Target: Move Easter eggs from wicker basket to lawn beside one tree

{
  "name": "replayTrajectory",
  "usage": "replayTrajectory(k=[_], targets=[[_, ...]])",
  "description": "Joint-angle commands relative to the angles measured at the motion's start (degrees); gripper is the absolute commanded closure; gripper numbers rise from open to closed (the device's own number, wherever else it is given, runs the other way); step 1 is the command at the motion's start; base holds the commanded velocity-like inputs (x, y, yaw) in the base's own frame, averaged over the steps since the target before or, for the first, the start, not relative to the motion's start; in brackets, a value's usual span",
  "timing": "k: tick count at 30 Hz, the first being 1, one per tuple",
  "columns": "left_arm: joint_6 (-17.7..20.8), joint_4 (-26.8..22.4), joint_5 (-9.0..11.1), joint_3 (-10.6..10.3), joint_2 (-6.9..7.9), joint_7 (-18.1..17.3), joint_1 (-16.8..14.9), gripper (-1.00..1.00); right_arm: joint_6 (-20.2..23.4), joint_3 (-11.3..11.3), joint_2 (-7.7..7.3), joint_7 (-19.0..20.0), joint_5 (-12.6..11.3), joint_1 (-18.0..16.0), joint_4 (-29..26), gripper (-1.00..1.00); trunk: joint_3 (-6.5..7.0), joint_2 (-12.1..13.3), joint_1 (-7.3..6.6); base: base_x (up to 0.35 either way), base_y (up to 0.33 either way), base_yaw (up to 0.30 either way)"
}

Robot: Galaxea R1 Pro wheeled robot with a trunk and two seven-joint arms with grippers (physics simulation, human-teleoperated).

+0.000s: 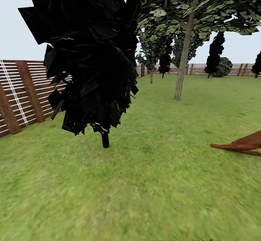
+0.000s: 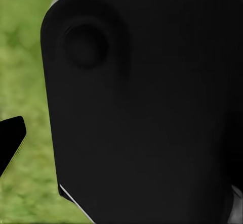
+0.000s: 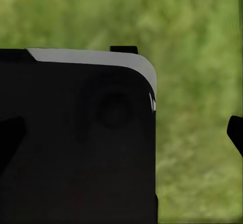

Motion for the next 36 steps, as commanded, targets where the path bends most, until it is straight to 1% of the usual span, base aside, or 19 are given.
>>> replayTrajectory(k=[1,13,21,36], targets=[[-0.1,-0.1,0.0,0.0,0.0,0.0,0.0,-1.0,-0.2,0.0,-0.01,0.0,0.0,0.0,0.1,-1.0,-0.06,0.0,0.0,0.0,0.0,-0.27],[-0.1,-0.2,0.0,0.0,0.0,-0.1,0.0,-1.0,-0.3,0.0,-0.03,0.0,0.0,0.0,0.0,-1.0,-0.06,0.0,0.0,0.0,0.058,-0.27],[-0.1,-0.2,0.0,0.0,0.0,-0.1,0.0,-1.0,-2.1,0.0,0.13,0.0,-0.1,0.0,0.0,-1.0,-0.06,0.0,0.0,0.0,0.007,-0.271],[-0.1,-0.2,0.0,0.0,-0.05,0.0,0.0,-1.0,-2.4,0.0,0.07,0.0,-0.1,0.0,0.0,-1.0,-0.06,0.0,0.0,0.0,0.0,-0.268]])
